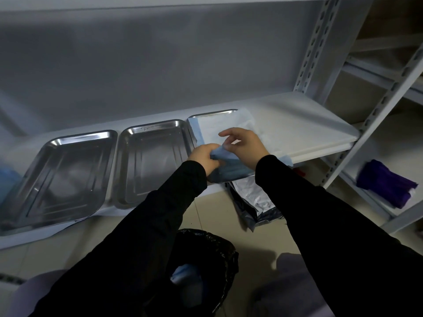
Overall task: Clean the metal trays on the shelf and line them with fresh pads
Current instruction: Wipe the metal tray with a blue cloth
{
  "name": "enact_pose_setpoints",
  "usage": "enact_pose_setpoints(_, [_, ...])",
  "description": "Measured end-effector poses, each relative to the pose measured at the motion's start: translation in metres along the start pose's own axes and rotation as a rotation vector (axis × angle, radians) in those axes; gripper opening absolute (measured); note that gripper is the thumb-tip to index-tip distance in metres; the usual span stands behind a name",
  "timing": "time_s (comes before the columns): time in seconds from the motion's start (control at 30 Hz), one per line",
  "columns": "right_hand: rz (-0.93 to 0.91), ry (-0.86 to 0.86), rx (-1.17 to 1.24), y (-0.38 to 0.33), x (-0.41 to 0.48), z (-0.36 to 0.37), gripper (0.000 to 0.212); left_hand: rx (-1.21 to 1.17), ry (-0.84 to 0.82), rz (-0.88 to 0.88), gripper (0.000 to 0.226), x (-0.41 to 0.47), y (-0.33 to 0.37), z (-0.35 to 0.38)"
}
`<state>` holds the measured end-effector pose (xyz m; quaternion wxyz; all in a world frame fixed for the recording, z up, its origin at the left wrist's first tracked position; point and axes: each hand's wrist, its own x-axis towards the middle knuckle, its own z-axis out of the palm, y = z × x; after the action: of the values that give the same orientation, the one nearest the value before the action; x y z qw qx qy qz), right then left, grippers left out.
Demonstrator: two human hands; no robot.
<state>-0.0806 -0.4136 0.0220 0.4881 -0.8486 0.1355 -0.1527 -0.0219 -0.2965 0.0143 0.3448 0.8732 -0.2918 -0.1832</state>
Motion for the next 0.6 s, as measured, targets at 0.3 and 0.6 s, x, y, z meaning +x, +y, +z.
enact_pose_setpoints(0.3, [0.134,-0.101,-0.567,0.014,0.006,-0.01,0.057,-0.012,0.167,0.023,0.014,0.013,-0.011,-0.013])
enact_pose_setpoints(0.6, [0.27,-0.056,-0.614,0.021,0.015,-0.018,0.023,-0.081,0.166,-0.005,0.023,0.015,-0.01,-0.015])
